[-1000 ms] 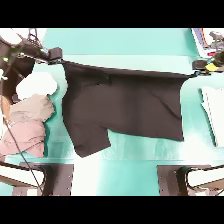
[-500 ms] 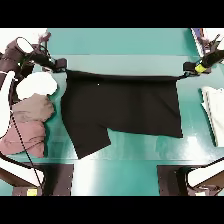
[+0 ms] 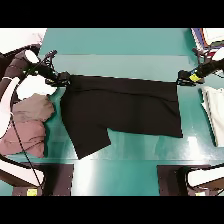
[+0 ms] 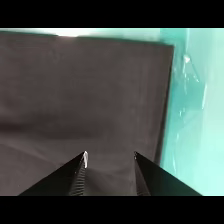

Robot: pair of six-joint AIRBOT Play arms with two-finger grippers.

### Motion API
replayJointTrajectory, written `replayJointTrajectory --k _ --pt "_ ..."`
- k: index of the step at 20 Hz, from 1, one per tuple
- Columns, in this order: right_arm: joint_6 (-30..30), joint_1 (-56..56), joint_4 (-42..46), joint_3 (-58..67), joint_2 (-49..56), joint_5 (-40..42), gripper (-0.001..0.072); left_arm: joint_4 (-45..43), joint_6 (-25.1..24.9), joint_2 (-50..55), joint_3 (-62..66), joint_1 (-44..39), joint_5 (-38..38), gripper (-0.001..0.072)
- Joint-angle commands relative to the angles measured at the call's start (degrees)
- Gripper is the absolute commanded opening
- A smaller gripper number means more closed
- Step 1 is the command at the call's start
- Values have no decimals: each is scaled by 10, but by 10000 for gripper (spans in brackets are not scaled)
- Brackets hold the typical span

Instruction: Fold the shirts.

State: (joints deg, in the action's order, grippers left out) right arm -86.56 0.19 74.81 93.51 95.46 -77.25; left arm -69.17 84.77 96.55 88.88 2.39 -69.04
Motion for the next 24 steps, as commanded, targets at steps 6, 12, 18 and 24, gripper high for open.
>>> replayJointTrajectory --k 6,12,18,24 --pt "107 95 -212 -216 -211 -35 354 -46 7 -257 -313 10 -31 490" --pt "131 111 -257 -320 -308 2 355 46 35 -405 -584 10 50 489" --pt "132 111 -257 -328 -319 -7 355 140 18 -405 -639 8 127 488" --pt "131 111 -195 -328 -319 -25 354 155 17 -405 -631 8 132 22"
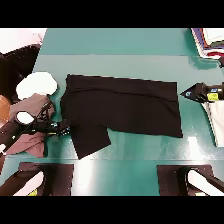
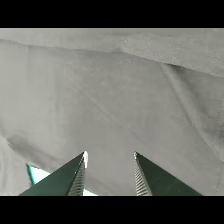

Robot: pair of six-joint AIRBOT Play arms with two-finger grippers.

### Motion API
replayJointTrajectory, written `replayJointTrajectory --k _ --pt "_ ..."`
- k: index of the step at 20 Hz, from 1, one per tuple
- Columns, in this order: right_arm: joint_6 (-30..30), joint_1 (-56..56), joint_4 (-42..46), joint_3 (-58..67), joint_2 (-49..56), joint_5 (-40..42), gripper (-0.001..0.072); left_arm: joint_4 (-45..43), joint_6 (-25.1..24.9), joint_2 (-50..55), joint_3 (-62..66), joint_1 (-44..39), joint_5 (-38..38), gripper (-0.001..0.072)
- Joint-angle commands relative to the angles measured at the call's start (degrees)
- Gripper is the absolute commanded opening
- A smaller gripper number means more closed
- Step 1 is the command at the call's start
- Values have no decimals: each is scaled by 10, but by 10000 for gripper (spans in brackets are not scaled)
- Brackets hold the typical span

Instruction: Fold the shirts.

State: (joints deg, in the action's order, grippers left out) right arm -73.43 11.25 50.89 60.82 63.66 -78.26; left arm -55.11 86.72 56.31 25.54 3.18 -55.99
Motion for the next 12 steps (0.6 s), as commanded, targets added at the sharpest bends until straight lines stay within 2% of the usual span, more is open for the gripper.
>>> replayJointTrajectory --k 1,5,6,7,10,12 --pt "-8 0 82 -2 -1 -28 355 12 -3 -3 12 0 -12 21" --pt "-70 7 258 -12 -1 -74 355 11 -28 -3 51 0 -52 20" --pt "-72 22 258 -29 -1 -75 366 11 -30 -3 59 0 -57 20" --pt "-72 43 250 -58 0 -74 414 10 -32 -4 68 0 -60 20" --pt "-71 100 225 -151 21 -62 418 -2 -31 -23 81 0 -55 20" --pt "-58 120 173 -196 43 -24 412 -16 -31 -33 83 0 -57 20"
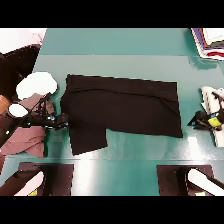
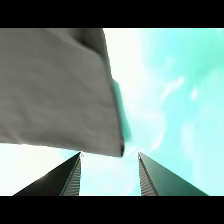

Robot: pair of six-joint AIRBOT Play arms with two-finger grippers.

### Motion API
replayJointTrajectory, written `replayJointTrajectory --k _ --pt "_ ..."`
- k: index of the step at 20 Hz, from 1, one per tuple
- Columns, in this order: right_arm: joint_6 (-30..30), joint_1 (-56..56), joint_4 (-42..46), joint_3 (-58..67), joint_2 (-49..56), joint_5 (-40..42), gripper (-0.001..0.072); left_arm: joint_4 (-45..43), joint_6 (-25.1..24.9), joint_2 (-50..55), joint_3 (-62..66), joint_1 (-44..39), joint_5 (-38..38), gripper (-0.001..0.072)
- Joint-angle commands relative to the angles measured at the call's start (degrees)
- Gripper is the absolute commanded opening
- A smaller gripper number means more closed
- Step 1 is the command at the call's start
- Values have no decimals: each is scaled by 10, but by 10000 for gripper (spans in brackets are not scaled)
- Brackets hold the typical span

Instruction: Fold the shirts.

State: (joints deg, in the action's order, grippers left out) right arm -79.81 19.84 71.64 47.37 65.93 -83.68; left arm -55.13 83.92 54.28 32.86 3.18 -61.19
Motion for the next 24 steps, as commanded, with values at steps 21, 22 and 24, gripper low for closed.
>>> replayJointTrajectory --k 21,22,24 --pt "-3 -63 92 -59 -217 -52 15 -82 78 -223 18 0 -275 19" --pt "-3 -63 88 -43 -214 -46 14 -82 78 -214 27 0 -246 19" --pt "-3 -80 89 -4 -175 -37 14 -89 66 -173 61 0 -175 19"
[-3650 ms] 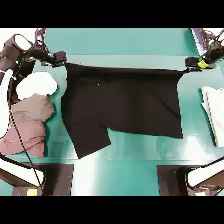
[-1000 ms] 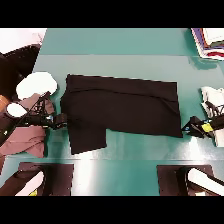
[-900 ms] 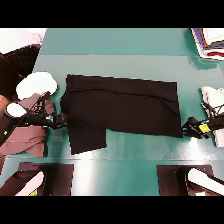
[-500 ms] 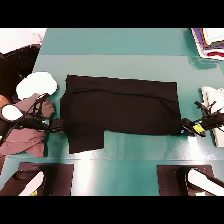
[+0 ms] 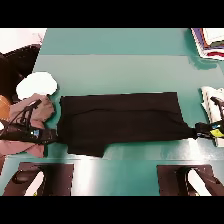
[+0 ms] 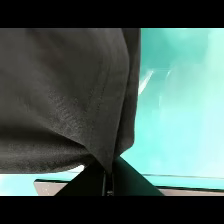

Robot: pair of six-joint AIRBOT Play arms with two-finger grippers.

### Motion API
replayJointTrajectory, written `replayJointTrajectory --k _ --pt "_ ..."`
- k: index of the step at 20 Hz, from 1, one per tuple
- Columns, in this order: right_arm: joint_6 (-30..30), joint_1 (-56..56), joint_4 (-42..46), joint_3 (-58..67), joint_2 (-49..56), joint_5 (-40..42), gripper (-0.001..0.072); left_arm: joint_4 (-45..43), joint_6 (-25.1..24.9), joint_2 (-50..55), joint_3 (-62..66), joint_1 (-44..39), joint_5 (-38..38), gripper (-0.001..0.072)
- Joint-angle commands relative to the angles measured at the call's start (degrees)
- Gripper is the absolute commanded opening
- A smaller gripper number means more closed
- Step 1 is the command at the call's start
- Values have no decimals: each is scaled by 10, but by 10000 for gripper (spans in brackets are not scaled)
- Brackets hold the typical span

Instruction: Fold the shirts.

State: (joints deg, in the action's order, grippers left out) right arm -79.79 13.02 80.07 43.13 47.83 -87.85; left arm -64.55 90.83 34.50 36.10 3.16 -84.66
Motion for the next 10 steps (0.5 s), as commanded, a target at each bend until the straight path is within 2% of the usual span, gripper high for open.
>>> replayJointTrajectory --k 1,6,10 --pt "-3 -28 4 60 35 13 14 0 -16 54 51 0 90 19" --pt "-10 -100 0 196 219 85 15 -10 -59 259 166 0 196 22" --pt "-9 -105 -79 288 346 105 18 -9 -59 398 228 0 272 23"
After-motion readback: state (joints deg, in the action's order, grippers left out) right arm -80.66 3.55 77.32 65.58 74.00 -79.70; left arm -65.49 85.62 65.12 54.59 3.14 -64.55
